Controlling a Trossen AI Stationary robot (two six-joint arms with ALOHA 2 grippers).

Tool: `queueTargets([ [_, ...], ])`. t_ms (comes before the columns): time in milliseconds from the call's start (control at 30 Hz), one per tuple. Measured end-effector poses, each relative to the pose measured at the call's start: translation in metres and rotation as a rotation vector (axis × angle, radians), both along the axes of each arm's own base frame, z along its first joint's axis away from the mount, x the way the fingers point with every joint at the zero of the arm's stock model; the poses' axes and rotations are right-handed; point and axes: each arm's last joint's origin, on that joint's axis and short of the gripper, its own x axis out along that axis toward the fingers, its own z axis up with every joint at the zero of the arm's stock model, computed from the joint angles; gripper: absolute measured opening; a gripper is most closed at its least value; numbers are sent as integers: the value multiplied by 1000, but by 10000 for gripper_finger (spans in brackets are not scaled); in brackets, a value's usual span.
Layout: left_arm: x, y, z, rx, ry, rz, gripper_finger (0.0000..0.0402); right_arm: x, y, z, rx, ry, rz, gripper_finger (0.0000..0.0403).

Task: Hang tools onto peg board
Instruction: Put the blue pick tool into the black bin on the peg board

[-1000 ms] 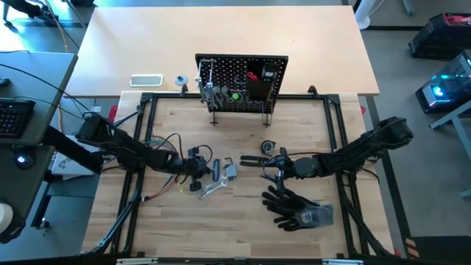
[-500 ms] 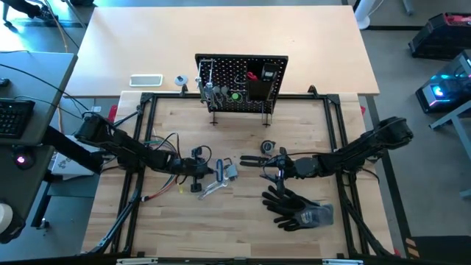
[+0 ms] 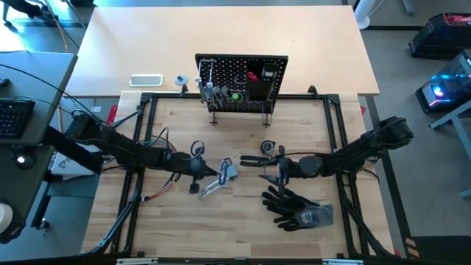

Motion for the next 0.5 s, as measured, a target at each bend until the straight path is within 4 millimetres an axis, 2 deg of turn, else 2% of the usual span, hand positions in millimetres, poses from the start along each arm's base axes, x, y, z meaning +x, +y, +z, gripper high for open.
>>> queueTargets([
  [200,2,-3,13,-60,-101,-79,1,7,6,12,-157,-58,82,207],
  [500,7,-2,26,-144,-231,-163,1,30,15,46,-421,-136,159,207],
])
